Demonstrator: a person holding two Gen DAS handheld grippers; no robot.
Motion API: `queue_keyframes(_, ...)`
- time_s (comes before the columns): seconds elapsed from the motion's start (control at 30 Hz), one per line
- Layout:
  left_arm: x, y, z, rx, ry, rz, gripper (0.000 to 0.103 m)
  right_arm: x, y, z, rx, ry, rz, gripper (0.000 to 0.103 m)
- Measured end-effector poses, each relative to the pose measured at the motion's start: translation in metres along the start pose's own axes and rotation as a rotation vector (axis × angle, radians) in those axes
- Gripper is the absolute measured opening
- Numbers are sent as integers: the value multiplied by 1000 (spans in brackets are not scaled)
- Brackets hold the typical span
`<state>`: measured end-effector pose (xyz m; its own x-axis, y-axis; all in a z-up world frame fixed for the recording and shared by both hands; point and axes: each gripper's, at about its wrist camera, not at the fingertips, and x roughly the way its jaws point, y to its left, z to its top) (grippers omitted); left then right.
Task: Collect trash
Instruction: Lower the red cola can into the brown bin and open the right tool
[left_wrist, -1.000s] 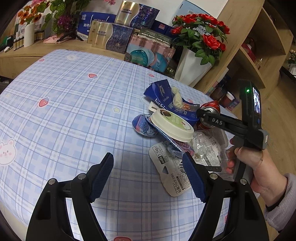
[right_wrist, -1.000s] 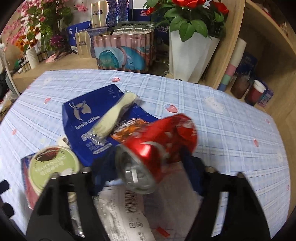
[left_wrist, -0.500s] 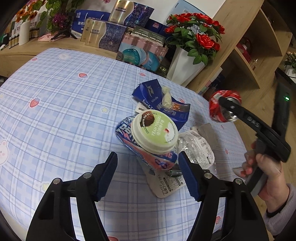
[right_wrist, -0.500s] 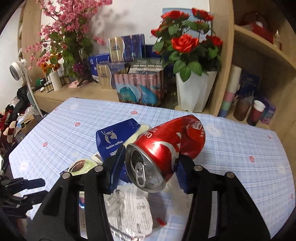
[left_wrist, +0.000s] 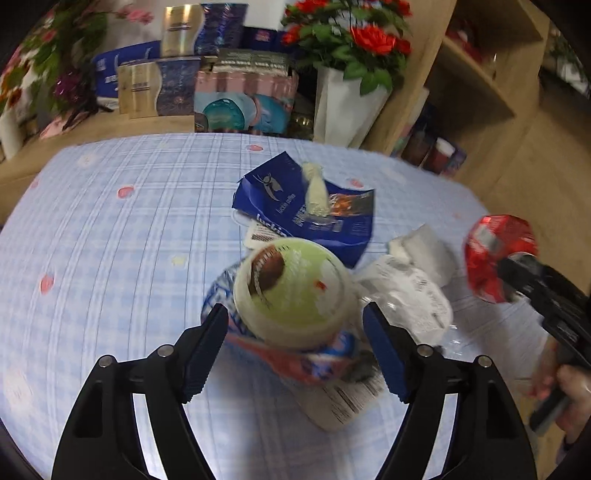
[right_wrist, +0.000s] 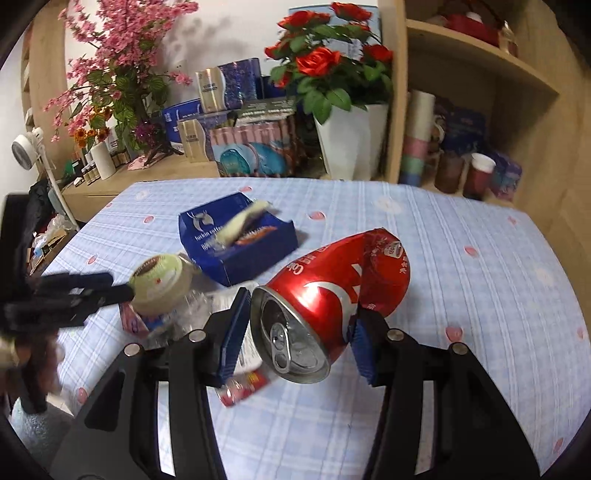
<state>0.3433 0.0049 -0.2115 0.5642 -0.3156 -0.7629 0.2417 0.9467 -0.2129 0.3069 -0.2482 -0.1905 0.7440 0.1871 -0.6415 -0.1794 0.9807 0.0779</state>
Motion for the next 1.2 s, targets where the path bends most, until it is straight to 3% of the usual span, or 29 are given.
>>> queue_keyframes(0.23, 28, -14, 16, 90, 63, -1, 86, -9, -12, -10, 38, 8, -4, 52)
queue_keyframes(0.37, 40, -13, 20, 79, 74, 63, 86, -11, -15, -13, 54, 11, -4, 52)
queue_keyframes(0.47, 47, -3, 21, 32, 85, 50, 86, -12, -15, -17, 57, 22, -8, 52)
queue_keyframes(0.57, 55, -1, 18, 54, 103, 78, 85, -15, -14, -21, 61, 31, -14, 52)
queue_keyframes(1.2, -23, -5, 9, 53, -40, 86, 81, -52, -7, -53, 101, 34, -20, 52)
